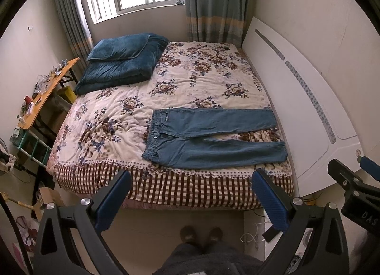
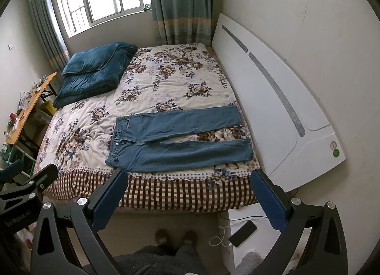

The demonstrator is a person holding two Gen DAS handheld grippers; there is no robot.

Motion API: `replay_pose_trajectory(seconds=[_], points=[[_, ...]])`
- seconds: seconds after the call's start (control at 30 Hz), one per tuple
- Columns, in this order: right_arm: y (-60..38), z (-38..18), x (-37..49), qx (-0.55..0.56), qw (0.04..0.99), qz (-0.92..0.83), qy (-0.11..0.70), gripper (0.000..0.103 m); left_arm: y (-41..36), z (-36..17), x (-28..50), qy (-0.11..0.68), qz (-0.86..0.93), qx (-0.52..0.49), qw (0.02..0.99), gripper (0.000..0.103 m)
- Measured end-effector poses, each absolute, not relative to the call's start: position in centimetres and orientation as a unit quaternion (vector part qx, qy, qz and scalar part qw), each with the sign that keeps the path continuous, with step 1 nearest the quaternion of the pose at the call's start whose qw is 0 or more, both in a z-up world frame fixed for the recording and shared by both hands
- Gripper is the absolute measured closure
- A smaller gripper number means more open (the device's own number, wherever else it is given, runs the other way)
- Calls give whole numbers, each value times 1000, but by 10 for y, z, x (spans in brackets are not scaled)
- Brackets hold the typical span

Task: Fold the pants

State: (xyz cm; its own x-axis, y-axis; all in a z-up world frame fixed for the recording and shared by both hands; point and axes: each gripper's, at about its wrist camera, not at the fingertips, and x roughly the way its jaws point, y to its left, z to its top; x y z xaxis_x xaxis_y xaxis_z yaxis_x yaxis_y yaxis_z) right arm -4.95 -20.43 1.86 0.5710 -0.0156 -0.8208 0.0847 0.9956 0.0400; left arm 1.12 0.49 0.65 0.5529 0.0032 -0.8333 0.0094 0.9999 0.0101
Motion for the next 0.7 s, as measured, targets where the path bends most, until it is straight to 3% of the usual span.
replay_pose_trajectory(seconds=[0.7], points=[[-203, 17, -48, 35, 885, -27, 464, 0, 11, 2, 11, 473, -2, 0, 881, 0]])
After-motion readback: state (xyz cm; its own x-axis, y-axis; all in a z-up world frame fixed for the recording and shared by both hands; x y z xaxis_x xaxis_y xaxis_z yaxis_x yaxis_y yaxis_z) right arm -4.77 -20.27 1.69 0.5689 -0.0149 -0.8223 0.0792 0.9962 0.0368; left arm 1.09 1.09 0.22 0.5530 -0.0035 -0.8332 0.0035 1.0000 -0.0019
